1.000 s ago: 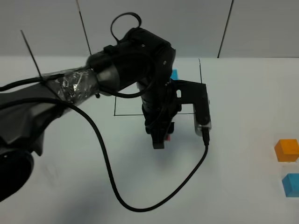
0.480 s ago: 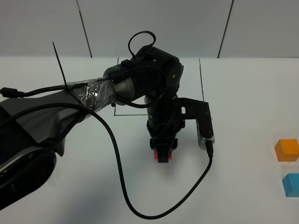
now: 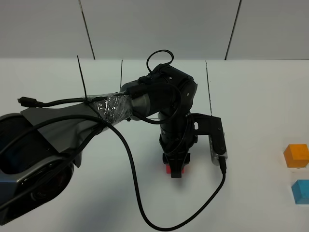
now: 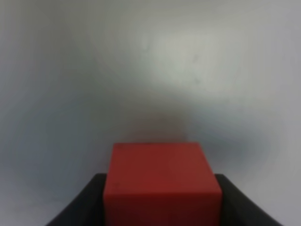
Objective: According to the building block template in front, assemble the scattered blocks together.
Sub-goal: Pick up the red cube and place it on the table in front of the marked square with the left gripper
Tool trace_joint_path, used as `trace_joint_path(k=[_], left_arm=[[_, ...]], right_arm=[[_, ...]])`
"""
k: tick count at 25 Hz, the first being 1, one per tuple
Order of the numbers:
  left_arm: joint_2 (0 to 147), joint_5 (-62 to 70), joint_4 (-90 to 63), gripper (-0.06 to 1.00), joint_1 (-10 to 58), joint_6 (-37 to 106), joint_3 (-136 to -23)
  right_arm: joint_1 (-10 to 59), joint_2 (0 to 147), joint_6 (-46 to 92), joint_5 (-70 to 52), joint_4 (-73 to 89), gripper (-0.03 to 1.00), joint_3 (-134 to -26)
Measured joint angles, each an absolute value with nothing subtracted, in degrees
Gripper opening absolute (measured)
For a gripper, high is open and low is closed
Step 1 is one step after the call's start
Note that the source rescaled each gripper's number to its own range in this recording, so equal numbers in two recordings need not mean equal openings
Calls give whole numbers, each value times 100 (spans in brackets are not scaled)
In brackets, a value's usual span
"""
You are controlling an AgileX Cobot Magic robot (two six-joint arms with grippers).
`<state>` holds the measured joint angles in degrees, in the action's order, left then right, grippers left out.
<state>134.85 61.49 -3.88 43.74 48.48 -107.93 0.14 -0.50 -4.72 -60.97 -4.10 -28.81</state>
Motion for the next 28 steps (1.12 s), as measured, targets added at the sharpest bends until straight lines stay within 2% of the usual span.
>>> trace_joint_path(k=[28], left_arm=[[13561,6567,-347,53,4385,4848,-10793]], right_arm=[[14,-50,-472,-6097,-410,0,-2881]])
